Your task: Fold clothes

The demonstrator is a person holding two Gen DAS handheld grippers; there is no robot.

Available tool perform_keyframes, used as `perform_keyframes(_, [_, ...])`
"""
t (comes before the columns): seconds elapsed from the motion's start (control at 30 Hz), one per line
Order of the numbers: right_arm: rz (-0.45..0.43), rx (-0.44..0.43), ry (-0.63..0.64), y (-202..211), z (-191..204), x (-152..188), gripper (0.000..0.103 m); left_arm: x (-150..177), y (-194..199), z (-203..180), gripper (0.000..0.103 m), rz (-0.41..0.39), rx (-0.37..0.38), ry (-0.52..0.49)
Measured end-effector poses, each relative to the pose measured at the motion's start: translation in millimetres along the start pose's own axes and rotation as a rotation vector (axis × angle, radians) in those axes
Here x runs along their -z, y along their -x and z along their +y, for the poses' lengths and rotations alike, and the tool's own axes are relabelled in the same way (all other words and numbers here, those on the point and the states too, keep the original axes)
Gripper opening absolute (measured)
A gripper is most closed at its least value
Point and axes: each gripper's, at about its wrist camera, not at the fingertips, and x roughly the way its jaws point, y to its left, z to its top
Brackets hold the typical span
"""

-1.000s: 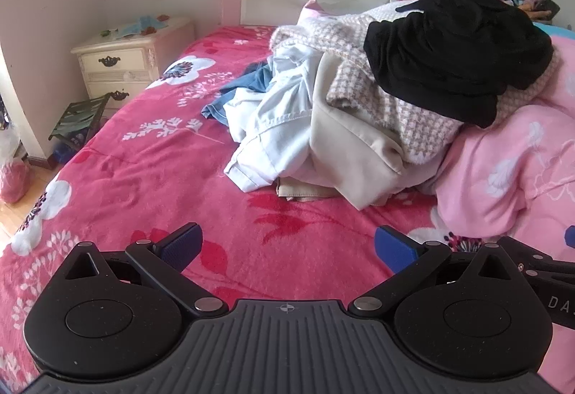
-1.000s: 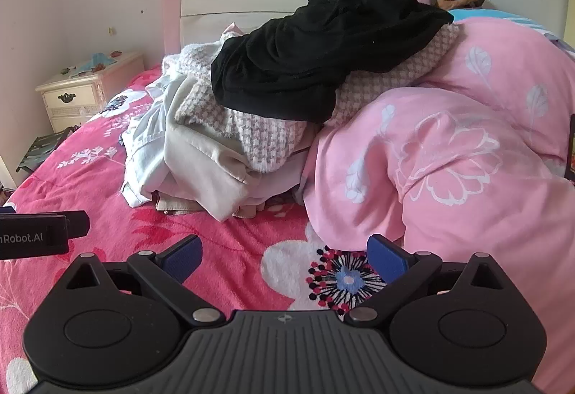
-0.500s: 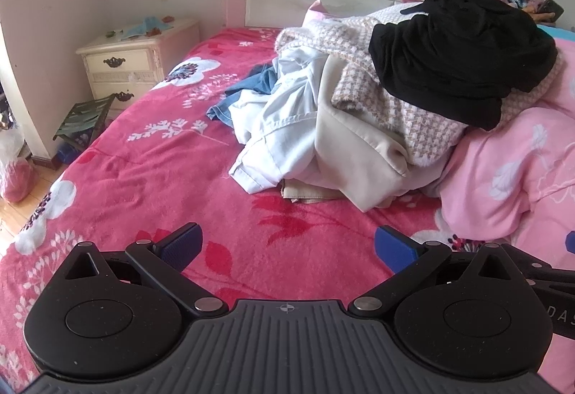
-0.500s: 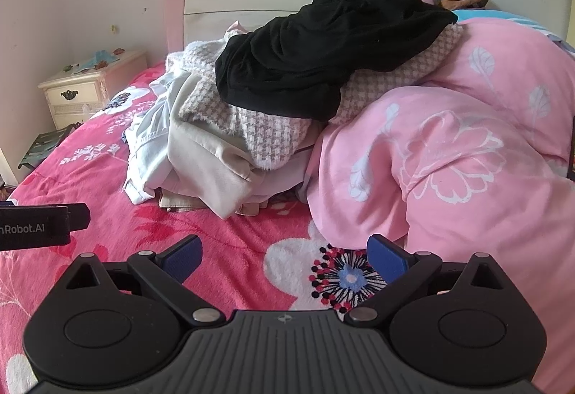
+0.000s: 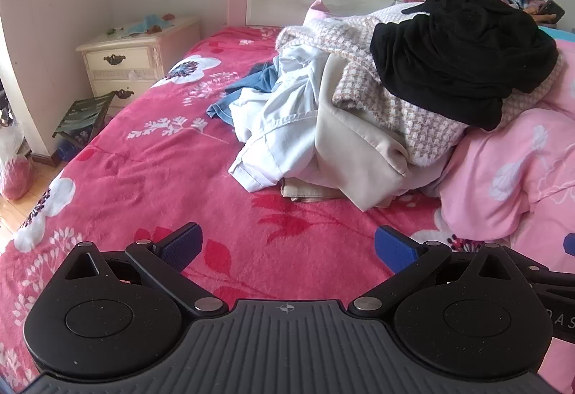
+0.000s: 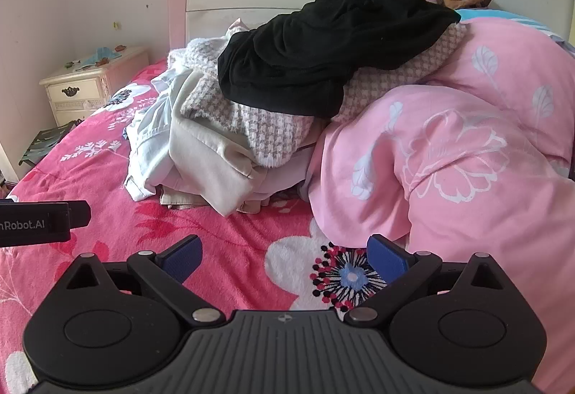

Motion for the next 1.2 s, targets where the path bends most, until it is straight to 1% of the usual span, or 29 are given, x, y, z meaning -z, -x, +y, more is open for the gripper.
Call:
perform_keyframes(0.27, [0.0, 0.001, 0.002, -1.0, -1.5, 0.0, 0.101, -0.6, -0.3, -0.2, 0.103, 0.003, 0.001, 0.004])
perform_keyframes(0.43, [-0.008, -0.003, 0.004, -2.3, -2.2, -0.2, 0.101, -0.1, -0.3, 0.6, 0.103, -0.013, 0.034, 0.01])
perform_keyframes(0.53, [-0.041, -0.01, 0.002, -2.9, -7.7, -4.3, 0.101, -3.5, -1.4, 1.4, 0.103, -0.034, 0.054, 0.029])
perform_keyframes(0.6, [-0.089, -0.011, 0.005, -2.1, -16.0, -12.6, 0.101, -9.3, -3.1, 1.1, 0.103, -0.06, 0.072, 0.047])
perform_keyframes(0.63, [-0.117, -0.01, 0.008, -1.4, -21.0, -18.1, 0.101, -12.2, -3.9, 0.8, 0.103, -0.072, 0.08, 0.056])
perform_keyframes(0.73, [-0.234, -0.02, 0.049, -0.8, -37.8, -44.0, 0.1, -27.5, -10.7, -6.8, 0.103, -0.108, 0.138, 0.06])
perform_keyframes(0.8, [-0.317, -0.017, 0.091, -3.0, -48.1, -65.6, 0.1, -44.4, -19.5, -20.8, 0.103, -0.127, 0.185, 0.006])
perform_keyframes(0.83, [-0.358, -0.011, 0.102, -7.0, -55.3, -77.9, 0.101, -52.7, -24.8, -29.6, 0.103, -0.14, 0.197, -0.025])
perform_keyframes(0.9, [-0.439, 0.003, 0.123, -15.9, -70.0, -103.0, 0.101, -70.3, -37.3, -51.9, 0.103, -0.186, 0.181, -0.085])
perform_keyframes(0.97, [-0.416, -0.001, 0.074, -40.1, -89.2, -125.0, 0.1, -85.6, -52.4, -77.8, 0.103, -0.252, 0.165, -0.155])
perform_keyframes(1.07, [-0.371, -0.009, -0.005, -77.9, -118.3, -157.8, 0.1, -101.1, -79.5, -118.2, 0.103, -0.313, 0.159, -0.246])
perform_keyframes(1.13, [-0.357, 0.0, -0.015, -100.8, -131.2, -173.2, 0.098, -108.6, -96.2, -140.2, 0.103, -0.298, 0.19, -0.239])
perform_keyframes(1.2, [-0.365, 0.006, 0.026, -116.5, -135.4, -188.2, 0.098, -114.4, -110.8, -159.1, 0.103, -0.278, 0.223, -0.226])
